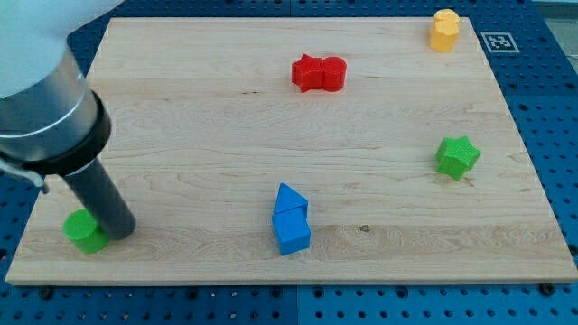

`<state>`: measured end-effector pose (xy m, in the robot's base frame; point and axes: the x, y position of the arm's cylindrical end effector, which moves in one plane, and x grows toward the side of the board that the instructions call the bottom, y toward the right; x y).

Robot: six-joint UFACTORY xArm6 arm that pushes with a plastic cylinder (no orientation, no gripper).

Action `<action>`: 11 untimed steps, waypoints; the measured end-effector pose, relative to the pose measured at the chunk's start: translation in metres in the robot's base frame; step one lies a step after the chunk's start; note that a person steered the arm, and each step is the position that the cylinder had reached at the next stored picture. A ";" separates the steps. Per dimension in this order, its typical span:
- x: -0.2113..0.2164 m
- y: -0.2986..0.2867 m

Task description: Push the green star slightly left

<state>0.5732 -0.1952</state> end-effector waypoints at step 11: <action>-0.097 0.375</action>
